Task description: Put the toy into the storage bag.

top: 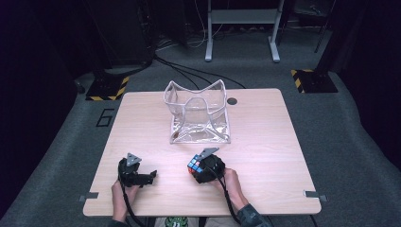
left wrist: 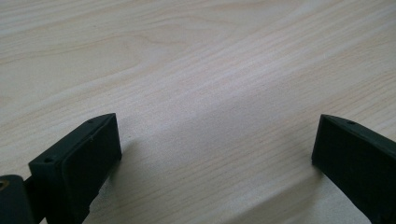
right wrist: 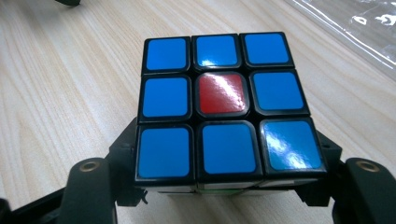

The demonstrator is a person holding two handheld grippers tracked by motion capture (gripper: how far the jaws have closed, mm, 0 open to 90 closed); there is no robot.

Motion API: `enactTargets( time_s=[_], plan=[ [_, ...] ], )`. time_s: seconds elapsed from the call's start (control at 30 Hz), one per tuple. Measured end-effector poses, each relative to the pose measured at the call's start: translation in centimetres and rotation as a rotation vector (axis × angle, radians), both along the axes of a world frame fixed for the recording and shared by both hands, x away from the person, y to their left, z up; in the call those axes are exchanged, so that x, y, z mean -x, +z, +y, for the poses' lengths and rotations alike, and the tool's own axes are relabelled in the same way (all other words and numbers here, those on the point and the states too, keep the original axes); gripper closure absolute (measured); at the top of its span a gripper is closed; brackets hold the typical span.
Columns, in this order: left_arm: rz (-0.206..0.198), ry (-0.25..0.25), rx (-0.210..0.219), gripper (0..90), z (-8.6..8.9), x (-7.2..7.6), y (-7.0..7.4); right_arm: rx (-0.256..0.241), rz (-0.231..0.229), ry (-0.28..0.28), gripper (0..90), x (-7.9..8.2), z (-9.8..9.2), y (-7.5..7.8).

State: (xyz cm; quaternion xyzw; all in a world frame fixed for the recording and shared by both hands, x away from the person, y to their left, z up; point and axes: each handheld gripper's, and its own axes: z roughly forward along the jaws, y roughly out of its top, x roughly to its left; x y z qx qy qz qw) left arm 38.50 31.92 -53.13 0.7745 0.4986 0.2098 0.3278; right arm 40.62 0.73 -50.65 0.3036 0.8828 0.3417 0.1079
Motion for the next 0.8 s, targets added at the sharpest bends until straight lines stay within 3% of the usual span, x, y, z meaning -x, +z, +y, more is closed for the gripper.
enactTargets(
  time_s=[0.17, 0.27, 0.3, 0.57, 0.8],
  plan=[
    [0.001, -0.002, 0.000, 1.2, 0.0, 0.0, 0.0, -0.010, -0.007, -0.010, 32.6, 0.1, -0.3, 0.5],
    [0.000, -0.002, 0.000, 1.2, 0.0, 0.0, 0.0, -0.042, -0.009, -0.006, 32.6, 0.0, -0.7, 0.9],
    [0.001, -0.002, 0.001, 1.2, 0.0, 0.0, 0.0, -0.044, 0.004, -0.017, 32.6, 0.1, -0.8, 1.0],
    [0.002, -0.011, -0.006, 1.2, 0.0, -0.1, 0.0, -0.031, -0.024, -0.031, 32.6, 0.3, -1.7, 1.6],
    [-0.002, -0.009, -0.006, 1.2, 0.0, -0.1, 0.0, -0.054, -0.030, -0.040, 32.7, 0.1, -2.3, 2.3]
  ],
)
